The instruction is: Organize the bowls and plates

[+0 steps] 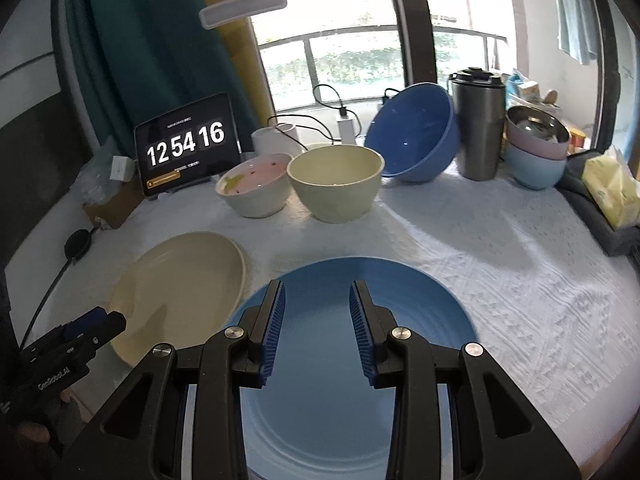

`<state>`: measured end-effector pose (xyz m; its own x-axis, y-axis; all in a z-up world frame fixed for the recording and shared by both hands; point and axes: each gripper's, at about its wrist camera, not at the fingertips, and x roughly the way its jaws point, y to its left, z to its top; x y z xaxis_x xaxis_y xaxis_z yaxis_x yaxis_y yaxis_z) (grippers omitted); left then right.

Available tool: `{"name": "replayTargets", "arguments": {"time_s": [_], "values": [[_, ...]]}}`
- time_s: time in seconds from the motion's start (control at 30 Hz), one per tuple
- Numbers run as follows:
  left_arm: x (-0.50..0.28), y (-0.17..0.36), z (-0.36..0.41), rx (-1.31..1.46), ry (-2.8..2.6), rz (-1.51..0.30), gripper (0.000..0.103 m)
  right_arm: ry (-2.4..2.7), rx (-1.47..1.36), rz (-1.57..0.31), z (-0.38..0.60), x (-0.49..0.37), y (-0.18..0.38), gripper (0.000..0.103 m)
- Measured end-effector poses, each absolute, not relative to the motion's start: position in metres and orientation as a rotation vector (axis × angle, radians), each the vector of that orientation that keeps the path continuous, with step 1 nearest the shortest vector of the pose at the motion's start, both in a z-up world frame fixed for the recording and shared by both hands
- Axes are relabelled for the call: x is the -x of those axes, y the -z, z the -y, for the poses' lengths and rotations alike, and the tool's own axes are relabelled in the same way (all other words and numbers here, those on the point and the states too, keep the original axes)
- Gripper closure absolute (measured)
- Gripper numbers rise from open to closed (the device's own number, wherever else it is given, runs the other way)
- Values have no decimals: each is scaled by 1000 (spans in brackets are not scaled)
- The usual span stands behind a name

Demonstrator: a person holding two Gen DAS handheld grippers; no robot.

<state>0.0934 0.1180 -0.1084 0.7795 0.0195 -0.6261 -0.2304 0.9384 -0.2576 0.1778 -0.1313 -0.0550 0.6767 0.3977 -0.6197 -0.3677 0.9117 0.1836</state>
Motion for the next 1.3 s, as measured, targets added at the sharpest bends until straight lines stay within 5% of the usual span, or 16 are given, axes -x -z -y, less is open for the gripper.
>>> {"name": "replayTargets", "arguments": {"time_s": [0.47, 0.57, 1.3], "values": [[-94, 128, -145, 385, -236, -692, 40, -551, -37, -792, 70, -201, 66, 66], [-95, 132, -149, 401, -251, -699, 40, -574, -33, -823, 56, -207, 68, 54], [-103, 145, -156, 440, -252, -726, 40, -506, -52, -1025, 4, -245, 101, 48]]}}
